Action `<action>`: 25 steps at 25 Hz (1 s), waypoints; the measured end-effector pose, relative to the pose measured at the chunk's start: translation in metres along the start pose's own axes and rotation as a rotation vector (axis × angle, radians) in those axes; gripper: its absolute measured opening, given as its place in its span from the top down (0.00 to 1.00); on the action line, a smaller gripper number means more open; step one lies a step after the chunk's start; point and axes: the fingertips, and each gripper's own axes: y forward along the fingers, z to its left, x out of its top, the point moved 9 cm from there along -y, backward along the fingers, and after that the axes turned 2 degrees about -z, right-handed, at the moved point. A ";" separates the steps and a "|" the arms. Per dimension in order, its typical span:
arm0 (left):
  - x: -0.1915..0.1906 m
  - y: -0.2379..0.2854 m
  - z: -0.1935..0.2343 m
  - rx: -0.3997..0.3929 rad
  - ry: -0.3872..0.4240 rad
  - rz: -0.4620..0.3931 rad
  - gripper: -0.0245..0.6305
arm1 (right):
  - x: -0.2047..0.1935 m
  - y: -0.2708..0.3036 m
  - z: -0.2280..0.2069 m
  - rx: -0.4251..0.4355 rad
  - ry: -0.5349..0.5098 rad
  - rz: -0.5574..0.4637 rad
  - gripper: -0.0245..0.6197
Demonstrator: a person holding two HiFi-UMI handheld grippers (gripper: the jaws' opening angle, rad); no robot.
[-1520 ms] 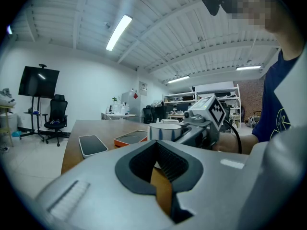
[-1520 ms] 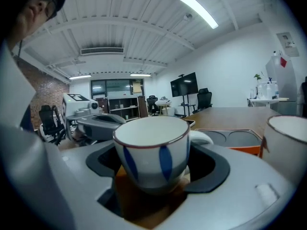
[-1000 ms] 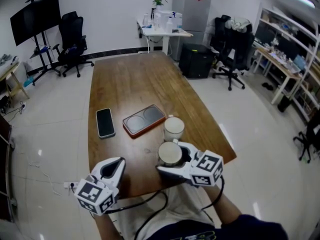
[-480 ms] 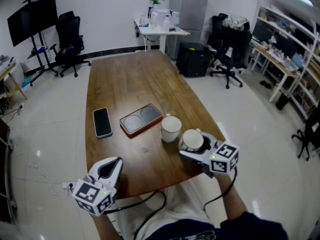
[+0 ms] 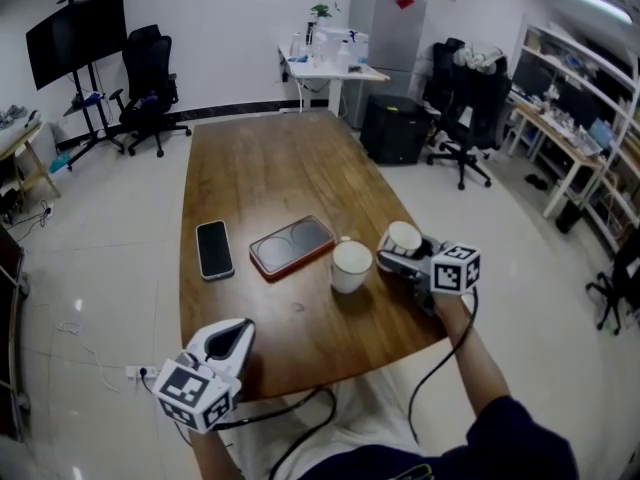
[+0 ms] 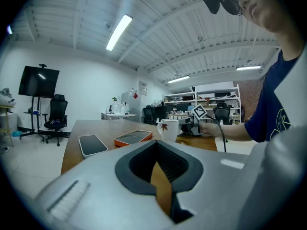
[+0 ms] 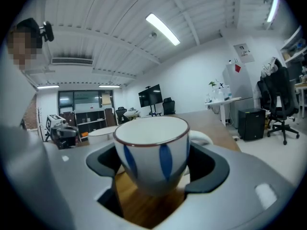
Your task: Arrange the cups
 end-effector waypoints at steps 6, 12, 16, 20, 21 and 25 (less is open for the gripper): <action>-0.001 0.000 0.000 -0.004 -0.003 0.006 0.96 | 0.022 0.059 -0.038 0.080 0.085 -0.094 0.35; -0.002 -0.002 -0.001 -0.004 -0.004 -0.001 0.96 | 0.041 0.140 -0.027 0.279 0.003 -0.079 0.35; -0.002 -0.002 -0.002 -0.007 0.002 0.000 0.96 | 0.046 0.180 -0.008 0.436 -0.076 -0.032 0.35; -0.003 -0.004 -0.001 -0.005 0.000 0.000 0.96 | 0.045 0.200 0.019 0.594 -0.124 -0.009 0.35; -0.002 -0.005 -0.001 -0.003 -0.002 -0.001 0.96 | 0.045 0.202 0.025 0.622 -0.147 0.000 0.35; 0.000 -0.006 0.002 0.000 -0.005 0.001 0.96 | 0.047 0.206 0.039 0.672 -0.193 0.009 0.35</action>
